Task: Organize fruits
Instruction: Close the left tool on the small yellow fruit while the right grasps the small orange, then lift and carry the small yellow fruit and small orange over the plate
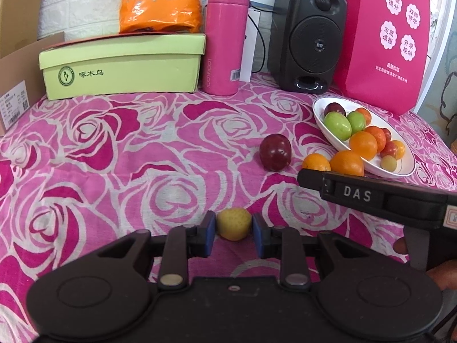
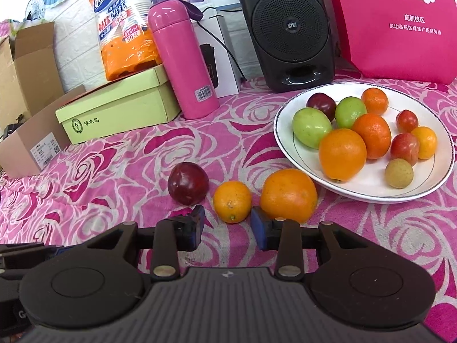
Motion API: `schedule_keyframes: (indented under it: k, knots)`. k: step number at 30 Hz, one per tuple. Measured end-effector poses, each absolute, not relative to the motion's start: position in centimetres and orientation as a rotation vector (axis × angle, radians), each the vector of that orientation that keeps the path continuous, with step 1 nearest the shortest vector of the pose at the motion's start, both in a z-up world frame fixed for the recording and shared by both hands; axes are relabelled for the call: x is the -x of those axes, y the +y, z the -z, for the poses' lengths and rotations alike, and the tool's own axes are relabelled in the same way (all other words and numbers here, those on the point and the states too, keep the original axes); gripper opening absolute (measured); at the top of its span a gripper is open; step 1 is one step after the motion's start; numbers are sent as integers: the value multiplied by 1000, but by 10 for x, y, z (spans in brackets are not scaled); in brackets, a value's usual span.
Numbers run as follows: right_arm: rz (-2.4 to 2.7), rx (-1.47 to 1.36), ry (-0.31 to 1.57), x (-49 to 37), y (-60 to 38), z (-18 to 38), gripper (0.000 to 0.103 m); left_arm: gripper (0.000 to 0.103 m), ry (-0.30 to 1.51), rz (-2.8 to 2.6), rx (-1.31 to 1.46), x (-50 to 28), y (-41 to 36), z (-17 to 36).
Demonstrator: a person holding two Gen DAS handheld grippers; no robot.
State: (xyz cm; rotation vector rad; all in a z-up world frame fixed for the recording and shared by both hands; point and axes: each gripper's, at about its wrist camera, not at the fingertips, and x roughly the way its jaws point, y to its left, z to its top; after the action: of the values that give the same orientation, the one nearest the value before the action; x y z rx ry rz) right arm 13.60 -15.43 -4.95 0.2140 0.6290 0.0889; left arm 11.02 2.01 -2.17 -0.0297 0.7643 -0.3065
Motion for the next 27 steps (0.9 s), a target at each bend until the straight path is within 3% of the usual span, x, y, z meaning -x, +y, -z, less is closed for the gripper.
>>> schedule_keyframes:
  k: [8, 17, 27]
  knots:
    - [-86, -246, 614, -139, -156, 52, 52, 103, 766, 308, 22, -110, 19, 22]
    - [-140, -242, 584, -122, -166, 43, 52, 103, 769, 318, 27, -111, 13, 15]
    - [-101, -276, 435, -97, -227, 2, 52, 103, 663, 430, -23, -135, -47, -37]
